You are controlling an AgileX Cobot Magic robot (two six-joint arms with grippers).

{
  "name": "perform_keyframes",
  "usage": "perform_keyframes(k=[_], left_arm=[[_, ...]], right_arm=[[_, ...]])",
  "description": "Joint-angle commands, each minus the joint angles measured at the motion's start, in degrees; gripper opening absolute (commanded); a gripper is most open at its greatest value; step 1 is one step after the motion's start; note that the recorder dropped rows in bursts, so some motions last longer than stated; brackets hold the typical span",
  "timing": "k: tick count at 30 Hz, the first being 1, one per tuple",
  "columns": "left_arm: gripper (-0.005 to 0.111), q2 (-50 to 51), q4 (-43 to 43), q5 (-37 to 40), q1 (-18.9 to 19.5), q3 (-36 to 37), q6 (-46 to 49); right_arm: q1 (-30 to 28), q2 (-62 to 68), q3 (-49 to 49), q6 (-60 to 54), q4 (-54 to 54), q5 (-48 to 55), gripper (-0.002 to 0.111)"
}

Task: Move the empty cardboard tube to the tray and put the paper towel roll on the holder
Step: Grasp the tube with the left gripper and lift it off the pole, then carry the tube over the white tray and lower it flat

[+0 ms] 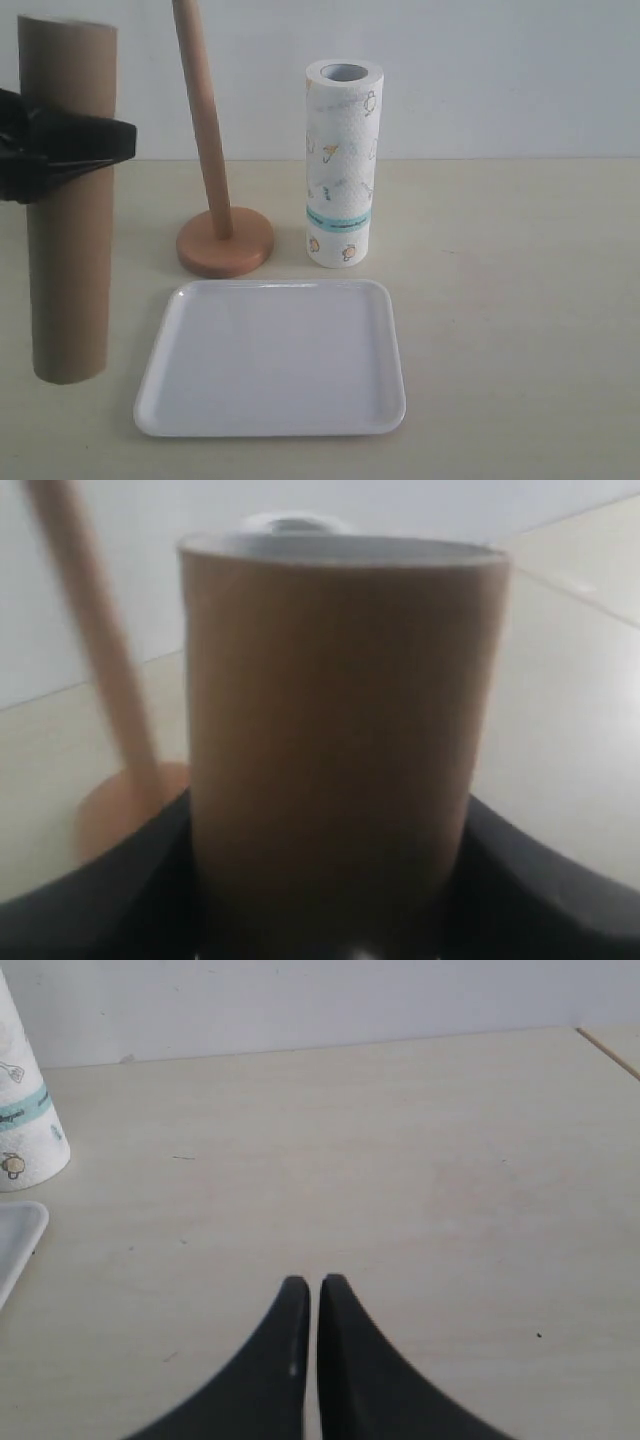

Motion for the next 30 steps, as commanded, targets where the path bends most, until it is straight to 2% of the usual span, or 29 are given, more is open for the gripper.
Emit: perform_keyframes(k=[1,5,7,9,11,15,17,18,21,23,26,30], left_arm=[[0.004,3.56,-0.8,20.22,0.02,0.46,0.6],[0.004,3.32,-0.8,30.41,0.02,0.56,6.33],[0.004,3.31,-0.8,38.35,0.02,0.59,11.86],[0.004,3.31,-1.25,45.25,0.02,0.59,19.56],[0.004,3.31,-8.65,49.34,0.02,0.59,31.12],[0.004,3.72,-47.14,64.85,0.02,-0.88,65.88],[0.004,3.56,-60.77,66.65,-0.46,-2.58,74.63],[0.004,3.05,-68.75,66.11,-1.51,-3.84,83.19],[0.004,2.89,-95.93,69.96,-5.59,-9.01,117.53],[0.004,5.03,-107.74,75.35,-7.63,-13.0,126.11],[0.004,9.81,-109.93,81.65,-11.52,-19.74,126.44],[0.004,18.5,-103.83,89.9,-17.16,-28.39,127.36]], right_arm=[[-0.13,-0.28,-0.02,-0.13,-0.35,-0.22,0.003],[-0.13,-0.28,-0.02,-0.13,-0.35,-0.22,0.003],[-0.13,-0.28,-0.02,-0.13,-0.35,-0.22,0.003],[-0.13,-0.28,-0.02,-0.28,-0.35,-0.22,0.003],[-0.13,-0.28,-0.02,-0.28,-0.35,-0.22,0.003],[-0.13,-0.28,-0.02,-0.02,-0.35,-0.22,0.003],[-0.13,-0.28,-0.02,-0.02,-0.35,-0.22,0.003],[-0.13,-0.28,-0.02,-0.02,-0.35,-0.22,0.003],[-0.13,-0.28,-0.02,-0.14,-0.35,-0.22,0.003],[-0.13,-0.28,-0.02,-0.42,-0.35,-0.22,0.003],[-0.13,-0.28,-0.02,-0.42,-0.35,-0.22,0.003],[-0.13,-0.28,-0.02,-0.16,-0.35,-0.22,0.003]])
